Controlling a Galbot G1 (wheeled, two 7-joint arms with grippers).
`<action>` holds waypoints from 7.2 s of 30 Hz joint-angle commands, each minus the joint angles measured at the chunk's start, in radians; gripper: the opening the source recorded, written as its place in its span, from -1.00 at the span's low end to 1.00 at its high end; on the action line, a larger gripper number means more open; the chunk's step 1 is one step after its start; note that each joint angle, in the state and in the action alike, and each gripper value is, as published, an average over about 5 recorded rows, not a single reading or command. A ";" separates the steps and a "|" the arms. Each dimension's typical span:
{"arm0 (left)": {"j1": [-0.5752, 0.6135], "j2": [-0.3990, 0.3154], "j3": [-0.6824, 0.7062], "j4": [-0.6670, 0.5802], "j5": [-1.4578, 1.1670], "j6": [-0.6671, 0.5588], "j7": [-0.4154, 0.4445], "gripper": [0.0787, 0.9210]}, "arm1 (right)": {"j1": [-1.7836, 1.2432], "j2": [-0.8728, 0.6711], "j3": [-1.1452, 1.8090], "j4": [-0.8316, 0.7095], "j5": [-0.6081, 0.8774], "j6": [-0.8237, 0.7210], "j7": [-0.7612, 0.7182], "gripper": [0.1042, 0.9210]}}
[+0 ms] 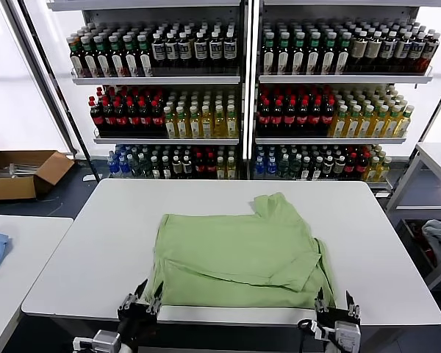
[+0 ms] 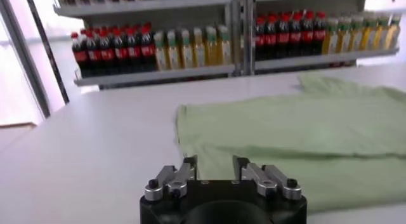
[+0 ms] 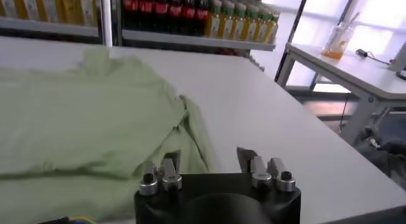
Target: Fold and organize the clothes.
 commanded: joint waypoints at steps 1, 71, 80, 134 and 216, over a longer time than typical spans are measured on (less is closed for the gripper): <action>-0.304 0.052 -0.049 0.058 -0.110 -0.014 0.011 0.07 | 0.284 -0.038 0.120 -0.059 0.108 0.051 -0.090 0.67; -0.945 0.062 0.267 0.917 -0.240 0.118 0.064 0.77 | 1.116 0.117 -0.245 -1.324 0.138 0.027 -0.327 0.76; -0.939 0.059 0.271 0.926 -0.241 0.127 0.075 0.47 | 1.107 0.107 -0.249 -1.317 0.138 0.021 -0.329 0.45; -0.644 0.076 0.175 0.571 -0.145 -0.036 0.086 -0.98 | 0.513 0.013 -0.038 -0.451 0.153 0.046 -0.205 -1.00; -0.357 -0.066 0.054 0.380 -0.074 0.020 0.020 0.77 | 0.109 -0.002 0.043 -0.024 0.050 0.066 -0.159 0.69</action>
